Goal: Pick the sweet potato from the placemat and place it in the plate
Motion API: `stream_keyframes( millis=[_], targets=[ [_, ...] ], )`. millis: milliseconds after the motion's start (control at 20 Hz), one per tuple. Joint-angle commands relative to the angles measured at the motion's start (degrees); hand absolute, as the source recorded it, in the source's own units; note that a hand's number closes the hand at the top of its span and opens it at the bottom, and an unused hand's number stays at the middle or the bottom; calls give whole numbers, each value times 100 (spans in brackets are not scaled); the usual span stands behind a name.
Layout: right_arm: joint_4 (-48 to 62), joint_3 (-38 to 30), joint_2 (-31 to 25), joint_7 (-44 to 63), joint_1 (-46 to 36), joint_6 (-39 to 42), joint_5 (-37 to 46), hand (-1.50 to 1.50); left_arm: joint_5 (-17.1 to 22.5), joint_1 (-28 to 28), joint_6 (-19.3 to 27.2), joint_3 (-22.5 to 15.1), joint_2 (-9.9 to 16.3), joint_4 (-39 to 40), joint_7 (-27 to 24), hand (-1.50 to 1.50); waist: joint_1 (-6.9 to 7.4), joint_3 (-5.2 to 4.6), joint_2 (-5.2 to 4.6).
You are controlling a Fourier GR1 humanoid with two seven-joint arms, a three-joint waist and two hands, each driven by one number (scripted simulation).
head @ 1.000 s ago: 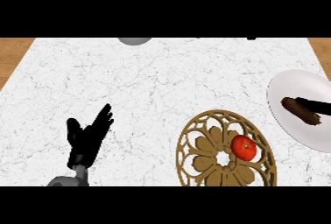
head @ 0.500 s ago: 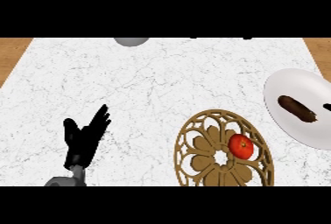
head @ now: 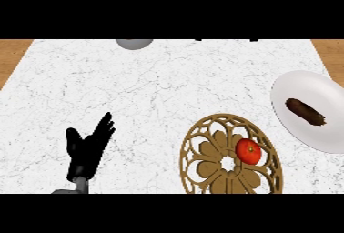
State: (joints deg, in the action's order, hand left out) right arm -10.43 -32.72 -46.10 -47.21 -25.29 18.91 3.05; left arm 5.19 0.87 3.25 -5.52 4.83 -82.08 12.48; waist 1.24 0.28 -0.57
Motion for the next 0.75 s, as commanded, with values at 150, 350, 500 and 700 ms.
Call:
stream_keyframes(
  millis=[150, 350, 500, 700],
  targets=[
    [-92, 339, -54, -783, 686, 456, 295, -150, 10, -102, -85, 169, 104, 218, -75, 0, -44, -4, 16],
    [-68, 358, -350, -890, 980, 576, 306, -150, 26, -188, -27, 170, 39, 113, 125, 0, -69, -6, 28],
    [-93, 414, -15, -1393, 1305, 253, 370, -150, 133, 101, -174, 185, 76, -73, -49, 0, -53, 2, 28],
    [-232, 473, -222, -1228, 1430, 416, 321, -150, 1, 79, -71, 150, -7, 22, -40, 0, -96, -14, 46]
  ],
)
